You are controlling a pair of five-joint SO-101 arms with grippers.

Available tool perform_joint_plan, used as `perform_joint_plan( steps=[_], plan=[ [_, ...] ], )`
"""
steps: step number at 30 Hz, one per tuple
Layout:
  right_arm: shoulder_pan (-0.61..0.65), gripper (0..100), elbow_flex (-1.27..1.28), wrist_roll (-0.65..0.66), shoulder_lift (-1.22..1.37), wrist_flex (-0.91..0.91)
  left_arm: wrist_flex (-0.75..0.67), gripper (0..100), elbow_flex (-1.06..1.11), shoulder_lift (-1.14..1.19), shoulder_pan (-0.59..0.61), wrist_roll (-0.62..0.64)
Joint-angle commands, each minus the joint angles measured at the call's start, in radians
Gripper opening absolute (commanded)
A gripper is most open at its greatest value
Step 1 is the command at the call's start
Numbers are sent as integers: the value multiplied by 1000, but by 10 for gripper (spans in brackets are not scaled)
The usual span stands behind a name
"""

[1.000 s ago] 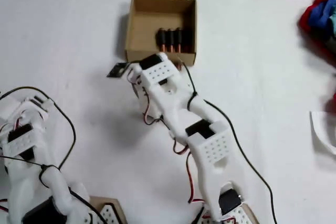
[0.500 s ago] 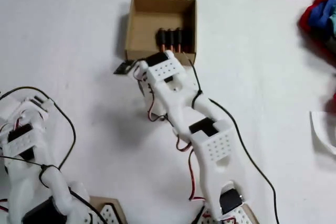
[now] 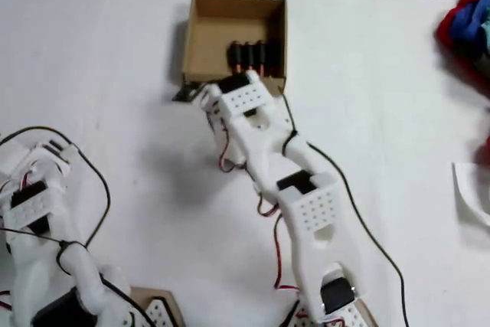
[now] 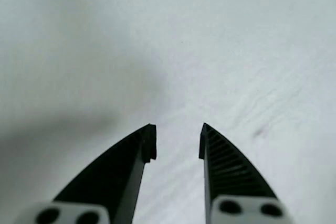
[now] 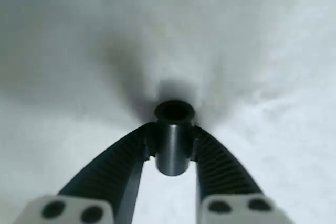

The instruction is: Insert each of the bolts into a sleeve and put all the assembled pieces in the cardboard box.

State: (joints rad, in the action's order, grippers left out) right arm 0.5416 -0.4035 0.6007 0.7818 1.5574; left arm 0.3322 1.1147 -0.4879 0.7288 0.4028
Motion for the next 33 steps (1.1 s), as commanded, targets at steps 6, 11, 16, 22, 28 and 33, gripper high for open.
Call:
perform_joint_plan(
  steps=[6, 11, 16, 22, 28, 33],
  plan=[
    [-88, 22, -3, -126, -27, 1, -8, 155, -45, -29, 5, 5],
    [-237, 22, 68, -155, -248, -13, 44, 156, -47, -26, -74, -8],
    [-375, 22, 522, -155, -590, -282, 114, 157, -51, -25, -414, -384],
    [-452, 22, 1062, -157, -912, -650, 269, 157, -133, -25, -787, -635],
    [-553, 22, 1181, -203, -969, -779, 393, 158, -424, 54, -905, -818],
    [-638, 22, 1274, -324, -969, -926, 615, 158, -753, 427, -993, -1019]
  ],
)
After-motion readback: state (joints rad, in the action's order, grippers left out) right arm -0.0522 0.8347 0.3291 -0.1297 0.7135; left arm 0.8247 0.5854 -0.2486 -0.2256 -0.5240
